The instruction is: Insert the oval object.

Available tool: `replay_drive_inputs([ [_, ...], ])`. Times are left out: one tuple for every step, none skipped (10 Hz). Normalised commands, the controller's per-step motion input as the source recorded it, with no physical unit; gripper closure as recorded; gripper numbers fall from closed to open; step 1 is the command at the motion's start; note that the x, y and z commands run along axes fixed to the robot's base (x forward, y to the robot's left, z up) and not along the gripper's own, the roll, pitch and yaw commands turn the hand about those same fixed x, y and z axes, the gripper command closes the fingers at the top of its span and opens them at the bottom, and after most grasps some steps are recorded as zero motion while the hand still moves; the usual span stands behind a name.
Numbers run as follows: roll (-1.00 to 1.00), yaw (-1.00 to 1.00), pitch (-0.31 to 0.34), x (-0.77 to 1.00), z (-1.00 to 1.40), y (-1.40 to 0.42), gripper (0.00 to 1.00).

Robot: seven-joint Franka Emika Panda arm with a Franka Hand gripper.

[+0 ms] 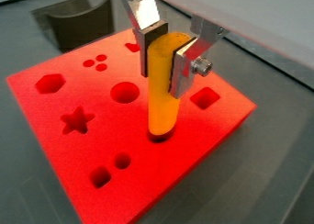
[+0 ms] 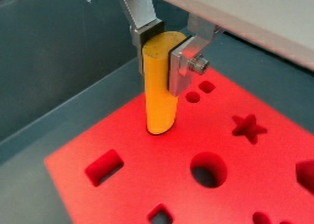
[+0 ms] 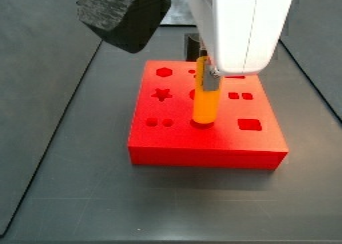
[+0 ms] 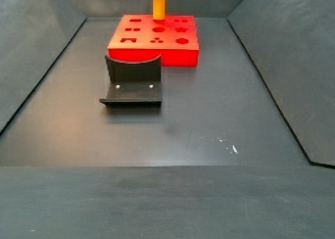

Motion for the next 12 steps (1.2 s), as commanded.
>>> replay_drive_inputs([
  [0.01,0.00,0.000,0.00,0.00,0.00,1.00],
  [0.14,-0.12,0.013,-0.01,-0.18,-0.06,1.00],
  [0.28,-0.37,0.119,-0.19,-0.15,0.00,1.00],
  [0.29,-0.45,0.154,-0.31,-0.01,0.00,1.00],
  [0.21,-0.33,0.091,-0.08,0.00,-0.07,1.00],
  [0.14,-0.30,0.036,0.00,-0.17,-0.09,1.00],
  [0.14,-0.25,0.020,0.09,-0.28,-0.12,1.00],
  [0.16,-0.23,0.011,0.30,-0.39,-0.13,1.00],
  [0.16,-0.26,0.021,0.39,-0.52,-0.14,1.00],
  [0.15,-0.27,0.027,0.22,-0.73,-0.10,1.00],
  [0.00,-0.20,-0.041,0.03,-1.00,-0.07,1.00],
  [0.00,-0.03,-0.064,0.00,-1.00,-0.04,1.00],
])
